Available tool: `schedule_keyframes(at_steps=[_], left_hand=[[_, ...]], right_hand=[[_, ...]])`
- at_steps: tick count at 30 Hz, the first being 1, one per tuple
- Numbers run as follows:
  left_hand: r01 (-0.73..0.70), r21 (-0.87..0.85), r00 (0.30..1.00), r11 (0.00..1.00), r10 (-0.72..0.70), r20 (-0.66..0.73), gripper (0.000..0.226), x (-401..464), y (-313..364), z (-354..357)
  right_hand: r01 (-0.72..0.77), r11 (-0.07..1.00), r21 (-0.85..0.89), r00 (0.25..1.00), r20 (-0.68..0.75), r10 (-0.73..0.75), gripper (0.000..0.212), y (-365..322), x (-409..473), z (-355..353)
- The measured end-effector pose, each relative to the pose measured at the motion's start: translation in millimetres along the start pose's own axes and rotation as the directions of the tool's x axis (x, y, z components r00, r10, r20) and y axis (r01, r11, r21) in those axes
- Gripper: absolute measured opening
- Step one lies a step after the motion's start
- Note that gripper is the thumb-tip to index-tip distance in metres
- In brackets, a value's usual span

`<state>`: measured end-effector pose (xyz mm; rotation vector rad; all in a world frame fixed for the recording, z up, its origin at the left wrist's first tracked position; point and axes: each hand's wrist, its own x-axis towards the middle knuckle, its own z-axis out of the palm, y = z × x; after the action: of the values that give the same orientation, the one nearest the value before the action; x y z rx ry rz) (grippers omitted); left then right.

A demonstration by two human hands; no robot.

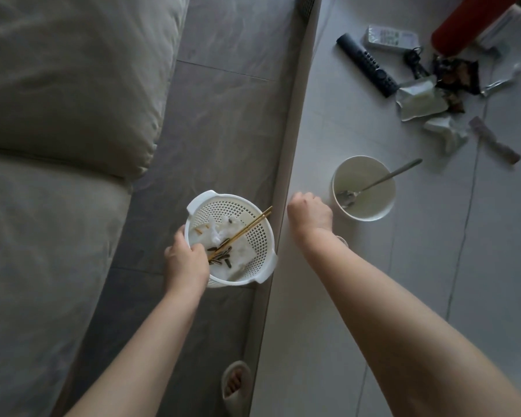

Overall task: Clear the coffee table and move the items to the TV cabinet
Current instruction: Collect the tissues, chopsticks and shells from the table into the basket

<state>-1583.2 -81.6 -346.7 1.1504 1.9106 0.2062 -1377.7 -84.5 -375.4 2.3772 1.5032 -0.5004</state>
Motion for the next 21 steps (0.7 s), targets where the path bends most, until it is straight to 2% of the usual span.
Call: schedule_keyframes(at_steps=[6,9,10,11,13,15,17,18,19,20,21], left_hand=[[0.008,-0.001,1.0,1.0,-0.008,0.0,0.049,1.8,-2.1,2.1],[0.015,-0.011,1.0,1.0,-0.015,-0.007,0.049,0.1,-2.0,0.0],[0.023,-0.012,1.0,1.0,-0.023,-0.011,0.049,-0.7,-1.6,-1.1],[0.033,-0.014,0.999,0.999,-0.033,-0.014,0.049,-2.4,-1.1,-3.8],[0.042,-0.027,0.999,0.999,-0.042,-0.021,0.05,-7.8,0.0,-11.3],[0.034,-0.037,0.999,0.999,-0.035,-0.034,0.051,-17.3,1.8,-22.8],[0.019,-0.04,0.999,0.999,-0.021,-0.049,0.051,-30.6,4.2,-36.2],[0.013,-0.045,0.998,0.999,-0.016,-0.056,0.052,-38.8,5.3,-42.8],[0.007,-0.053,0.998,0.999,-0.011,-0.064,0.051,-48.0,6.4,-48.9],[0.0,-0.062,0.998,0.998,-0.005,-0.07,0.05,-58.0,7.0,-54.3],[-0.007,-0.077,0.997,0.997,0.002,-0.074,0.049,-68.6,7.5,-58.6]], right_hand=[[-0.044,0.992,0.12,0.997,0.069,0.036,0.028,-3.2,-5.1,-0.9],[-0.091,0.915,0.394,0.994,0.092,0.059,0.022,-8.8,-12.4,-8.5],[-0.101,0.832,0.546,0.994,0.098,0.056,0.02,-12.2,-16.6,-12.6],[-0.113,0.705,0.7,0.992,0.116,0.044,0.015,-16.7,-22.7,-17.5],[-0.17,0.4,0.901,0.982,0.187,-0.003,0.007,-25.9,-41.2,-29.6],[-0.227,0.164,0.96,0.967,0.241,-0.076,0.008,-31.8,-63.2,-40.9],[-0.231,0.023,0.973,0.964,0.232,-0.133,0.007,-34.9,-84.7,-50.1],[-0.225,-0.012,0.974,0.964,0.221,-0.151,0.007,-35.6,-95.6,-54.1],[-0.208,-0.003,0.978,0.966,0.205,-0.16,0.009,-36.4,-106.6,-58.9],[-0.159,0.073,0.985,0.972,0.169,-0.165,0.012,-36.7,-117.9,-63.4],[-0.061,0.222,0.973,0.979,0.102,-0.176,0.017,-36.6,-128.7,-67.4]])
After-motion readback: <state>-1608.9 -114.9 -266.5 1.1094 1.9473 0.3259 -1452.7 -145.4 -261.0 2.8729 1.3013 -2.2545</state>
